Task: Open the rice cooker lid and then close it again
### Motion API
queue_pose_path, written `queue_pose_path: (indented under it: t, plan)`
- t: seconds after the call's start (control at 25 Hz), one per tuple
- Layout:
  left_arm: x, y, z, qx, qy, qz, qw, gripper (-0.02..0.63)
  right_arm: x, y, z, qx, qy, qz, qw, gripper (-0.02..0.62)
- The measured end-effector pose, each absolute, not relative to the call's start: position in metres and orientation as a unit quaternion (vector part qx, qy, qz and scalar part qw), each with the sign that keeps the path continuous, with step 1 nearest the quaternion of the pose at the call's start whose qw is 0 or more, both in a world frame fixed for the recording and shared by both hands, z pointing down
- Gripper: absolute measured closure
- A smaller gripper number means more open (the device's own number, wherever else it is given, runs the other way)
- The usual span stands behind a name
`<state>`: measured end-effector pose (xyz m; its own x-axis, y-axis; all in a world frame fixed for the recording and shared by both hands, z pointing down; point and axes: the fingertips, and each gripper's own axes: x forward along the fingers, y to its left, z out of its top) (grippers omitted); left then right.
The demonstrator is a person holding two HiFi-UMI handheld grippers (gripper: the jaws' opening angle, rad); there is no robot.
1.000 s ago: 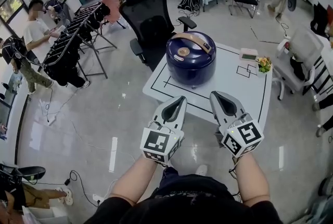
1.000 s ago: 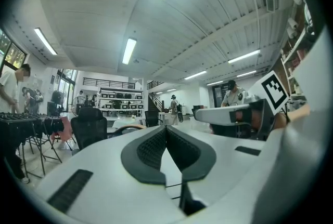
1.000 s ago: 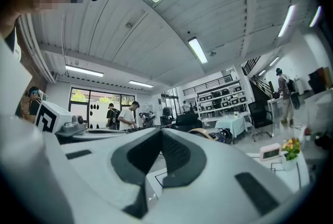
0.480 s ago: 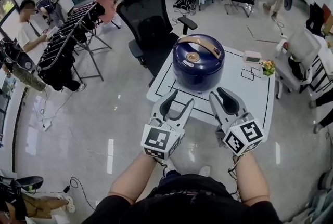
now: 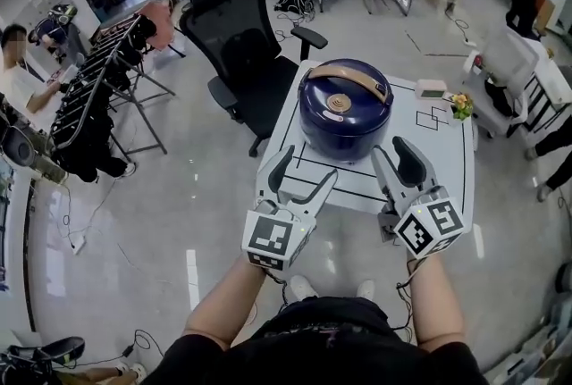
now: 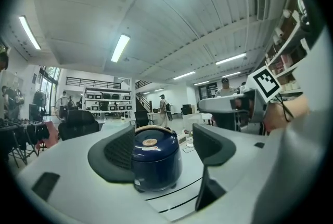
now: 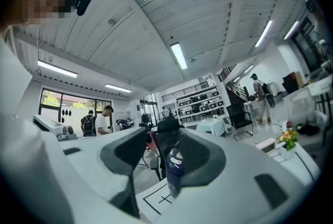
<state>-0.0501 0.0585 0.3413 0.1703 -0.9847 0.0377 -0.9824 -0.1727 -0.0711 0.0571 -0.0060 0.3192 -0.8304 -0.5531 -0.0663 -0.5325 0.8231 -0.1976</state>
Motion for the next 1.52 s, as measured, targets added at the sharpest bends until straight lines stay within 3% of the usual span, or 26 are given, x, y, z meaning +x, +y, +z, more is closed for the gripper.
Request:
queue_pose_path:
  t: [0.76, 1.52]
  plan:
    - [-0.089, 0.020, 0.348, -0.790, 0.612, -0.041, 0.008, 0.272, 0.042, -0.052, 0.321, -0.339, 0.936, -0.074, 0.057, 0.413]
    - [-0.056, -0.075, 0.341, -0.780, 0.623, -0.055, 0.024, 0.270, 0.066, -0.152, 0.328, -0.315, 0.943, -0.091, 0.059, 0.413]
